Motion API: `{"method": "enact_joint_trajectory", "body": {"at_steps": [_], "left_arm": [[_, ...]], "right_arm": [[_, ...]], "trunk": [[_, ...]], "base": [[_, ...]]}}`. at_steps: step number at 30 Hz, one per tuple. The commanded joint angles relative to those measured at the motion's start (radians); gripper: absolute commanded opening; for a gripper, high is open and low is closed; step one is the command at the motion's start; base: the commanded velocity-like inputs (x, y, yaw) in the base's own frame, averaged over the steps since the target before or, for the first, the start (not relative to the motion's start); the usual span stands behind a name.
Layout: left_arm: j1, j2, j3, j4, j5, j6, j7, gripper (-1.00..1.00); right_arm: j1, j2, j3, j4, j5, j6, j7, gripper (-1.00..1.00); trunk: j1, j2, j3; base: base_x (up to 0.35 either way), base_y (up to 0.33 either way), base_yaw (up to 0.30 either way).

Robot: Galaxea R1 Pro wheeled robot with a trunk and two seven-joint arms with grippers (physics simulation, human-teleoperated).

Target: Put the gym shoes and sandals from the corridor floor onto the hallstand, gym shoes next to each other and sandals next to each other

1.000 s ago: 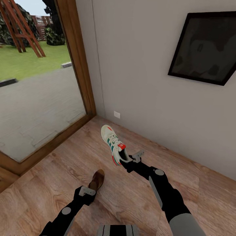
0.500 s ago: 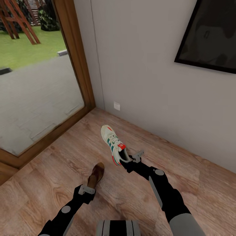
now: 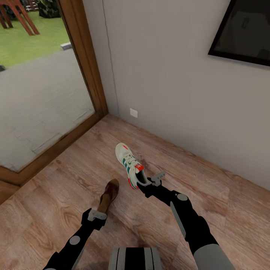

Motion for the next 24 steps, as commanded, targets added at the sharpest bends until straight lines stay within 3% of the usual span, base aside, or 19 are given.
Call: {"method": "enact_joint_trajectory", "body": {"at_steps": [1,8,24], "left_arm": [[0.000,-0.001,0.008,0.000,-0.006,-0.004,-0.007,1.00],[0.000,0.003,0.009,0.000,-0.007,-0.007,-0.007,1.00],[0.000,0.003,0.011,0.000,-0.008,-0.028,-0.007,1.00]], "right_arm": [[0.000,0.000,-0.001,-0.002,0.006,0.005,0.005,-1.00],[0.000,0.000,-0.001,-0.002,0.006,0.003,0.005,-1.00],[0.000,0.000,-0.003,-0.002,0.006,0.003,0.005,-1.00]], "trunk": [[0.000,0.000,-0.001],[0.000,0.000,-0.001],[0.007,-0.004,-0.063]], "base": [[0.000,0.000,0.000],[0.000,0.000,0.000],[0.000,0.000,0.000]]}}
